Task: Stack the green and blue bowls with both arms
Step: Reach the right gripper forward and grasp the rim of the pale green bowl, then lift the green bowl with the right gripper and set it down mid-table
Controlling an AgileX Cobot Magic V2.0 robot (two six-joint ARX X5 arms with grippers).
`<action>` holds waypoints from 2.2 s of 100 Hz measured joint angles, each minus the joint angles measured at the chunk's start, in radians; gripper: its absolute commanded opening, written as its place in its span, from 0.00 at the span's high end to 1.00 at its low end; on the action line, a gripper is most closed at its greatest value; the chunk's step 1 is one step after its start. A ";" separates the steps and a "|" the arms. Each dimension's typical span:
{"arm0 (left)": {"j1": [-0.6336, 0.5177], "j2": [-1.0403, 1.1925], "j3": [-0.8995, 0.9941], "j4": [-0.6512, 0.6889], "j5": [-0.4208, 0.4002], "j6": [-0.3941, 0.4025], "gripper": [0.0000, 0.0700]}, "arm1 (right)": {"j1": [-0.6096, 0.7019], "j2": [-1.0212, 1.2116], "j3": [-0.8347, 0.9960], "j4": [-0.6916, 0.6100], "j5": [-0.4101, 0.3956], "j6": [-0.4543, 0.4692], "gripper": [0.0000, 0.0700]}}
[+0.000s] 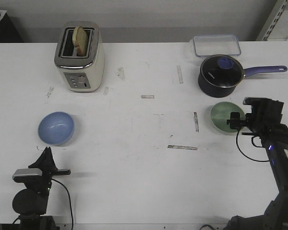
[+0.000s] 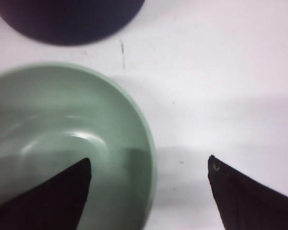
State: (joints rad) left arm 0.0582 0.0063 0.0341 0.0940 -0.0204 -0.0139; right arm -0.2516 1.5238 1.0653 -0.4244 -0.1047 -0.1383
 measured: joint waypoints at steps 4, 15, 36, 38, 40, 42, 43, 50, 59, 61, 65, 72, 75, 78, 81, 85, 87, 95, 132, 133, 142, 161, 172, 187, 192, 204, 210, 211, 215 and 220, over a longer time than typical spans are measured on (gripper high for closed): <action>0.000 0.000 0.000 0.000 0.000 0.000 1.00 | 0.000 0.027 0.000 0.005 -0.001 -0.004 0.27; 0.000 0.000 0.000 0.000 0.000 0.000 1.00 | 0.000 0.075 0.000 0.005 -0.002 -0.008 0.61; 0.000 0.000 0.000 0.000 0.000 0.000 1.00 | 0.000 0.081 0.000 0.028 -0.006 -0.011 0.98; 0.000 0.000 0.000 0.000 0.000 0.000 1.00 | 0.000 0.080 0.002 0.034 -0.012 -0.011 0.98; 0.000 0.000 0.000 0.000 0.000 0.000 1.00 | 0.000 0.078 0.004 0.039 -0.019 -0.010 0.98; 0.000 0.000 0.000 0.000 0.000 0.000 1.00 | 0.000 0.075 0.006 0.042 -0.024 -0.010 0.98; 0.000 0.000 0.000 0.000 0.000 0.000 1.00 | 0.000 0.073 0.006 0.042 -0.025 -0.010 0.98; 0.000 0.000 0.000 0.000 0.000 0.000 1.00 | 0.000 0.061 0.006 0.049 -0.022 -0.011 0.98; 0.000 0.000 0.000 0.001 0.000 0.000 1.00 | 0.002 0.048 0.009 0.045 -0.019 -0.011 0.98; 0.000 0.000 0.000 0.000 0.000 0.000 1.00 | 0.002 0.045 0.012 0.041 -0.019 -0.011 0.98; 0.000 0.000 0.000 0.000 0.000 0.000 1.00 | 0.003 0.037 0.022 0.030 -0.019 -0.011 0.98; 0.000 0.000 0.000 0.000 0.000 0.000 1.00 | 0.015 0.007 0.039 0.013 -0.028 -0.011 0.98; 0.000 0.000 0.000 0.000 0.000 0.000 1.00 | 0.022 -0.012 0.048 0.005 -0.038 -0.007 0.98; 0.000 0.000 0.000 0.001 0.000 0.000 1.00 | 0.032 -0.032 0.059 -0.002 -0.056 -0.002 0.98; 0.000 0.000 0.000 0.000 0.000 0.000 1.00 | 0.047 -0.053 0.073 -0.005 -0.075 0.008 0.98; 0.000 0.000 0.000 0.000 0.000 0.000 1.00 | 0.075 -0.081 0.092 -0.002 -0.108 0.020 0.99; 0.000 0.000 0.000 0.000 0.000 0.000 1.00 | 0.092 -0.095 0.102 0.000 -0.124 0.027 0.99; 0.000 0.000 0.000 0.000 0.000 0.000 1.00 | 0.173 -0.140 0.136 0.014 -0.185 0.064 0.99; 0.000 0.000 0.000 0.000 0.000 0.000 1.00 | 0.677 -0.081 0.147 0.052 -0.207 0.163 0.99; 0.000 0.000 0.000 0.000 0.000 0.000 1.00 | 0.688 -0.075 0.147 0.053 -0.204 0.163 0.99; 0.000 0.000 0.000 0.000 0.000 0.000 1.00 | 0.769 -0.020 0.147 0.055 -0.186 0.173 0.99; 0.000 0.000 0.000 0.000 0.000 0.000 1.00 | 0.821 0.084 0.144 0.038 -0.179 0.182 0.99; 0.000 0.000 0.000 -0.006 0.000 0.000 1.00 | 0.824 0.129 0.144 0.024 -0.175 0.187 0.99; 0.000 0.000 0.000 -0.006 0.000 0.000 1.00 | 0.827 0.170 0.143 0.008 -0.176 0.188 0.99; 0.000 0.000 0.000 -0.006 0.000 0.000 1.00 | 0.827 0.177 0.143 0.000 -0.175 0.188 0.99; 0.000 0.000 0.000 -0.006 0.000 0.000 1.00 | 0.827 0.179 0.142 -0.007 -0.175 0.188 0.99; 0.000 0.000 0.000 -0.006 0.000 0.000 1.00 | 0.827 0.179 0.142 -0.005 -0.175 0.188 0.98; 0.000 0.000 0.000 -0.006 0.000 0.000 1.00 | 0.827 0.179 0.142 -0.005 -0.175 0.188 0.98; 0.000 0.000 0.000 -0.006 0.000 0.000 1.00 | 0.827 0.179 0.142 -0.006 -0.177 0.188 0.94; 0.000 0.000 0.000 -0.006 0.000 0.000 1.00 | 0.827 0.179 0.142 -0.008 -0.182 0.188 0.81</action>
State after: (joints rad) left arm 0.0582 0.0063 0.0338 0.0883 -0.0204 -0.0139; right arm 0.5751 1.7023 1.2072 -0.4328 -0.2871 0.0494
